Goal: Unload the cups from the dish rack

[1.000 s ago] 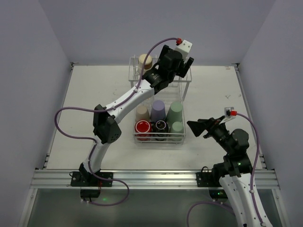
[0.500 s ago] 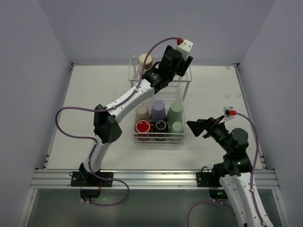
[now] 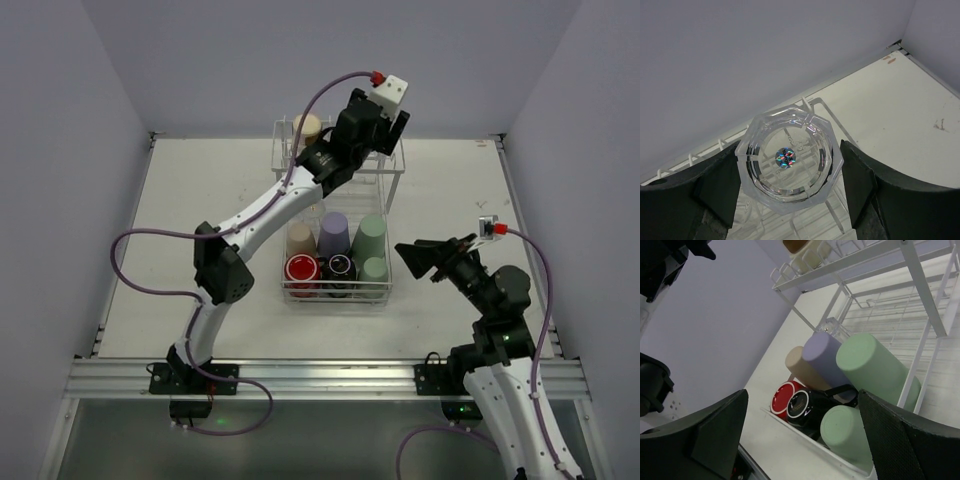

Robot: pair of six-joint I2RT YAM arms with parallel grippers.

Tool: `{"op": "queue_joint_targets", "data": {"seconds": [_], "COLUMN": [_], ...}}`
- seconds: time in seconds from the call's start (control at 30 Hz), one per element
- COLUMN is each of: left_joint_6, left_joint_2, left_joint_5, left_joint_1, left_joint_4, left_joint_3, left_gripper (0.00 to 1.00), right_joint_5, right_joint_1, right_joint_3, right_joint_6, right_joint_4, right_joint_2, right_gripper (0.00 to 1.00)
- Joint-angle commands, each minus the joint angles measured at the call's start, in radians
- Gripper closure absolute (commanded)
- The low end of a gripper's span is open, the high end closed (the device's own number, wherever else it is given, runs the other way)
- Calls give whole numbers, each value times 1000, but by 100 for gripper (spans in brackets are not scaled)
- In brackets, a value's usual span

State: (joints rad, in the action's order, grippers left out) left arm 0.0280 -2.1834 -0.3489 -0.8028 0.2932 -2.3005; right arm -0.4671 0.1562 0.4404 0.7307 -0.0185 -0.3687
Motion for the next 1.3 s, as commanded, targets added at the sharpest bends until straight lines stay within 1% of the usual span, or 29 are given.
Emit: {"op": "queue_joint_targets", "data": {"seconds": [0.0,0.13,0.23,0.3,0.33,0.37,0.4,0.43,0.47,0.5,0.53,0.6,0.63,0.73,0.8,0.93,1.1,1.17,1.27], "left_joint_6": [-19,-71,-127,-170,-234,-273,-349,-391,-430,-468,-540,-604,-663,-758,-783,-823,-846,-847,-858], "left_joint_2": [132,209,289,342,405,439,506,539,571,633,667,747,767,820,835,849,837,823,814], "left_joint_5": [36,48,89,140,163,233,272,307,386,416,459,496,519,563,571,573,588,600,614], "left_joint_1": [7,8,8,8,8,10,11,10,11,10,10,10,8,5,-1,-10,-27,-33,-42], "left_joint_4": [-109,-124,-138,-169,-186,-227,-250,-270,-337,-370,-438,-506,-563,-656,-687,-750,-790,-796,-824], "left_joint_3": [-43,-2,64,153,189,282,330,372,460,511,608,699,772,881,914,984,1013,1017,1035], "left_gripper": [69,71,72,73,73,73,73,73,74,74,75,75,76,77,77,78,78,78,78], "right_joint_5": [-48,-58,-58,-59,-61,-62,-68,-73,-80,-84,-88,-100,-107,-142,-169,-163,-153,-153,-159], "right_joint_1": [2,0,0,2,2,2,0,2,0,0,2,2,2,3,11,29,45,52,68], "right_joint_3": [37,52,66,73,80,83,89,92,93,96,100,106,112,135,152,184,210,212,216], "right_joint_6": [87,127,162,191,202,211,226,234,242,259,265,282,289,314,334,326,302,308,323], "right_joint_4": [135,196,245,290,305,340,357,374,391,426,442,491,509,569,601,614,598,621,666], "right_joint_2": [-45,-93,-121,-133,-145,-150,-154,-157,-165,-167,-171,-174,-177,-200,-217,-223,-246,-272,-311], "right_gripper": [8,8,9,12,16,21,26,26,27,28,28,28,28,29,29,29,29,29,34]}}
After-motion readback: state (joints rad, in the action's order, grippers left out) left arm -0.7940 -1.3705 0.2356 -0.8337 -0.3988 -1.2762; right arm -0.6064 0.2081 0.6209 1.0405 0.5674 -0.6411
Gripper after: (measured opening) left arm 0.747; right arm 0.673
